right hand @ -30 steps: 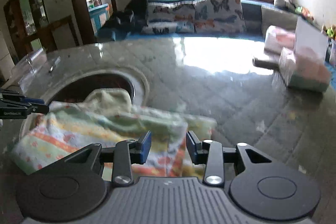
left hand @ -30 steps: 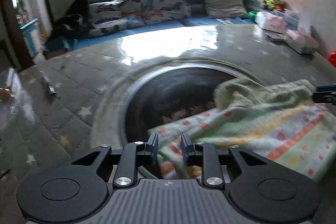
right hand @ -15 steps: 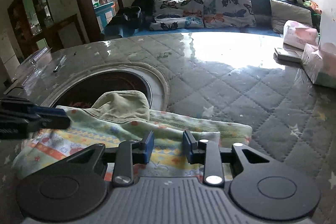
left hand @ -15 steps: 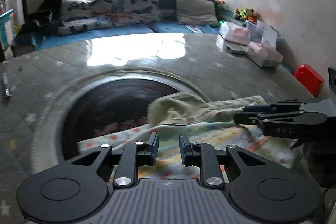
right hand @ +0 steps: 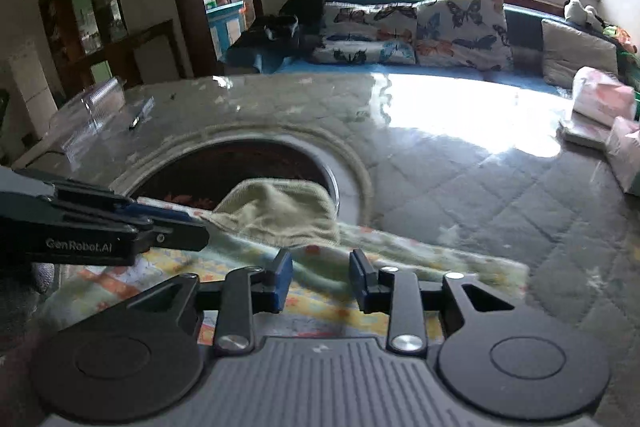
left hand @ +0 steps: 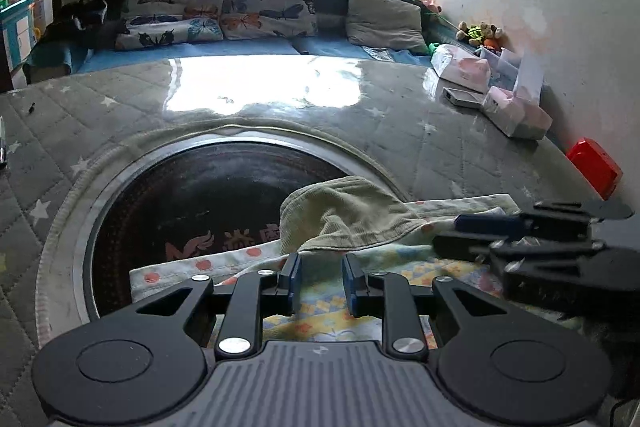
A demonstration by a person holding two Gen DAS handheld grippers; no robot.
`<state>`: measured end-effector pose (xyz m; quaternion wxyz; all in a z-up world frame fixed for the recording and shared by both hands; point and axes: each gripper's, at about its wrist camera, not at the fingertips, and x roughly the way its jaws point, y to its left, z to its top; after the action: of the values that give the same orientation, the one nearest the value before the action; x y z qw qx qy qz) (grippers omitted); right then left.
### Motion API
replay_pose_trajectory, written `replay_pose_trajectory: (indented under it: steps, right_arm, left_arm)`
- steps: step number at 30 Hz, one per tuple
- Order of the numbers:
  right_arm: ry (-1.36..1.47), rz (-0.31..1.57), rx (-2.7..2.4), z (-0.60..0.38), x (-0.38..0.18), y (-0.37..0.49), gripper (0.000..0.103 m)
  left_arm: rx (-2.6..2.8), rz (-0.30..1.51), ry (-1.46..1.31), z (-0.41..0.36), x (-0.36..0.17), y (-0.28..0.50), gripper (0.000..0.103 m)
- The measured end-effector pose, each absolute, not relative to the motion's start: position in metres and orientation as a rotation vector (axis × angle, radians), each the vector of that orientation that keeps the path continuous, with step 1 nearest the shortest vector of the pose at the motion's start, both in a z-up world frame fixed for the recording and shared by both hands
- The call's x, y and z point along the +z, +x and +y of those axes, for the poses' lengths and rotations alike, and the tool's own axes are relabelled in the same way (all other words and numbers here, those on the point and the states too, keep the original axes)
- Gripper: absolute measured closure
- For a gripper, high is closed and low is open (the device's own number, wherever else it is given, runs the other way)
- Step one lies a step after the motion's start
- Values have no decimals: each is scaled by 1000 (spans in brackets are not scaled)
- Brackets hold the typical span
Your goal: Fold clothes
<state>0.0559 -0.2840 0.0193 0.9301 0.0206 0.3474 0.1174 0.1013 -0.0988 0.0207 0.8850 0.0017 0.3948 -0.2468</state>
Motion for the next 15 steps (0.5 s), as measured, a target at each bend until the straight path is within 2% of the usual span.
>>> replay_pose_trajectory:
  steps: [2,3,5,7,9,13,15]
  right_arm:
    - [37,710,245,-280,19,54,63]
    - [34,709,247,-279,19,52,57]
    - [29,708,251,-275,19,50,50]
    - [24,707,255,-272,19,47,48]
    - [18,705,260,-268,18,45,30]
    - [-7,681,261,-261,21,31,26]
    - [-13,672,253,-258,22,24,17]
  left_arm:
    - [-513,820,-1,-98,21,99,75]
    - [-508,813,1,-97,23,96,73]
    - [-495,793,6,-94,27,90,62]
    - [-489,768,8,-90,32,81,55]
    - [-491,751,8,-87,36,72,48]
    - [-448,724,22,-76,37,52,30]
    - [-420,723,16,-68,35,45,27]
